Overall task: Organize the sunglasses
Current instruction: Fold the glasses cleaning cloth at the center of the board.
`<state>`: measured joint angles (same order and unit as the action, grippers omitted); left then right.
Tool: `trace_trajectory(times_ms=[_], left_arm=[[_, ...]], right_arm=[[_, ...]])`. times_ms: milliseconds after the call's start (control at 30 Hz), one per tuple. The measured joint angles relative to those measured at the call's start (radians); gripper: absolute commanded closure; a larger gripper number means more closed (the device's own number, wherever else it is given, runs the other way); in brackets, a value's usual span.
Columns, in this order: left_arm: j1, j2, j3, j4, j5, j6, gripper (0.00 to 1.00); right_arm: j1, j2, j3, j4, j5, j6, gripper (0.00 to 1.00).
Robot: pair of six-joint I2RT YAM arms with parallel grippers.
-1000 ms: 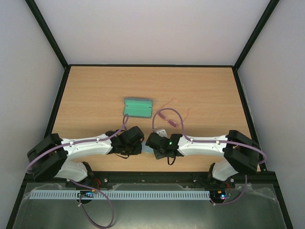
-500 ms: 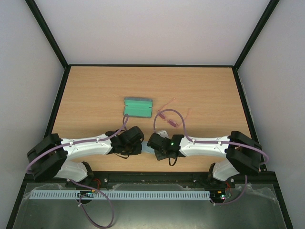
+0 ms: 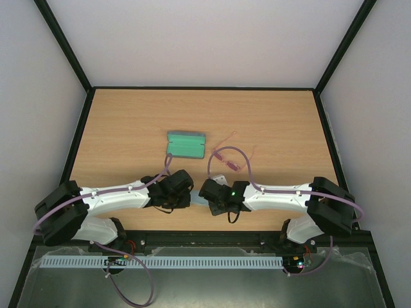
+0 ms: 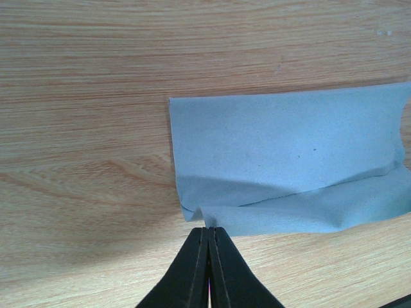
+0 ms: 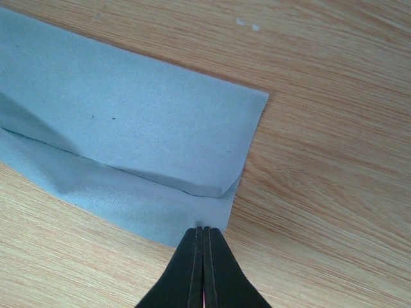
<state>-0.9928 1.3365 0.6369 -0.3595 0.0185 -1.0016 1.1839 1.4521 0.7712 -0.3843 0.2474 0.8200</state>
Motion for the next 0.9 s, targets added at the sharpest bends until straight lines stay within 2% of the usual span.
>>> trace_trajectory(times_ms=[900], left_arm=[[0.024, 0.034, 0.002, 0.009, 0.008, 0.026, 0.98]], right_arm=[[-0.022, 0.029, 0.008, -0.005, 0.009, -0.005, 0.96]])
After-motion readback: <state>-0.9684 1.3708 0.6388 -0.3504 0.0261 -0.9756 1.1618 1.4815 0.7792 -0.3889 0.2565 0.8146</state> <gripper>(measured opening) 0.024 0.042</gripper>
